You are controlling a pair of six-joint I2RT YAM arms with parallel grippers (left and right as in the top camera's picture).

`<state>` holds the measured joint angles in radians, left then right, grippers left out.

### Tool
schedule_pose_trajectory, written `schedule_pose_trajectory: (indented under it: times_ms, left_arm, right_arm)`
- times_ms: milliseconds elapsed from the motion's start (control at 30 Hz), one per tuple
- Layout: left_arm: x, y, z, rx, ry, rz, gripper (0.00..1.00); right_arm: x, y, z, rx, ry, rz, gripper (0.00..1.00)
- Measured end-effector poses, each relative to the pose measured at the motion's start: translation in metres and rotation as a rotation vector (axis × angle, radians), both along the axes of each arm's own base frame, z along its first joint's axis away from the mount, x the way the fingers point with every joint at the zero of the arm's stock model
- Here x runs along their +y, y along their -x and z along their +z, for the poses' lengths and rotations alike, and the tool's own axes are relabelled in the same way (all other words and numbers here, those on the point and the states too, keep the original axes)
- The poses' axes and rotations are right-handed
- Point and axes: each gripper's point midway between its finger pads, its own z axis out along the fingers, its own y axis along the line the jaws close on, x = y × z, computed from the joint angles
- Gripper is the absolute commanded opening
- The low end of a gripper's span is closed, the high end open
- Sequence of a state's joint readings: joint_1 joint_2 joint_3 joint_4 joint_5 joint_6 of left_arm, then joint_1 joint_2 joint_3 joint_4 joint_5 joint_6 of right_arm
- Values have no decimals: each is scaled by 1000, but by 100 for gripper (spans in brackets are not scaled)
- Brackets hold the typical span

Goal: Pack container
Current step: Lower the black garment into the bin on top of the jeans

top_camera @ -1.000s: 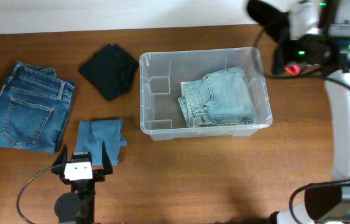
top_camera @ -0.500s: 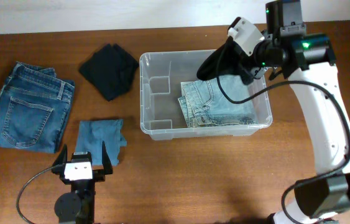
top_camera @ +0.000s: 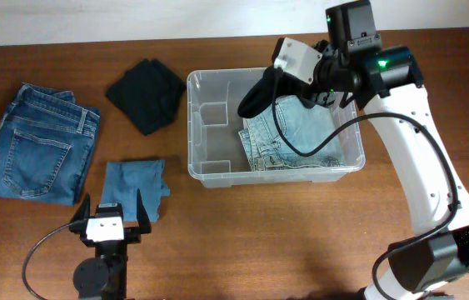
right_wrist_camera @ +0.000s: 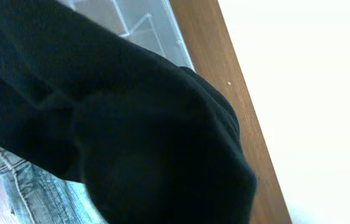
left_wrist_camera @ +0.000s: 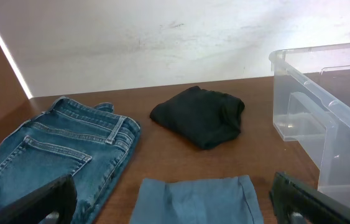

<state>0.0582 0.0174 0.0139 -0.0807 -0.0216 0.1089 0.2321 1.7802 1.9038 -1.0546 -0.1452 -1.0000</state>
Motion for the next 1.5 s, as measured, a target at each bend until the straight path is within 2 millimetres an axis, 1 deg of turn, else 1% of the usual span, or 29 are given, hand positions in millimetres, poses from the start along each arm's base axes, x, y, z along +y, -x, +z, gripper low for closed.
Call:
schedule_pose_trajectory:
  times_ms: [133, 333, 433, 533, 800, 900, 1033, 1100, 1300, 1500]
  left_arm:
    - [0, 0, 0, 0, 0, 0, 100]
    - [0, 0, 0, 0, 0, 0, 100]
    - [0, 0, 0, 0, 0, 0, 100]
    - [0, 0, 0, 0, 0, 0, 99]
    - [0, 0, 0, 0, 0, 0, 100]
    - [0, 0, 0, 0, 0, 0, 100]
    - [0, 0, 0, 0, 0, 0, 100]
    - [0, 0, 0, 0, 0, 0, 99]
    - [0, 0, 0, 0, 0, 0, 100]
    - [0, 0, 0, 0, 0, 0, 100]
  right_arm:
    - [4, 0, -7, 14, 9, 43, 4]
    - [13, -6, -35, 61, 27, 138, 4]
    - [16, -14, -40, 43, 34, 161, 4]
    - [17, -15, -40, 31, 42, 179, 4]
    - [5, 0, -55, 108, 123, 206, 4]
    - [0, -1, -66, 130, 157, 207, 4]
    - [-3, -13, -82, 127, 210, 223, 4]
    - [-5, -22, -82, 96, 233, 225, 4]
    - [-9, -30, -79, 52, 281, 236, 4]
    - [-13, -47, -71, -19, 317, 208, 4]
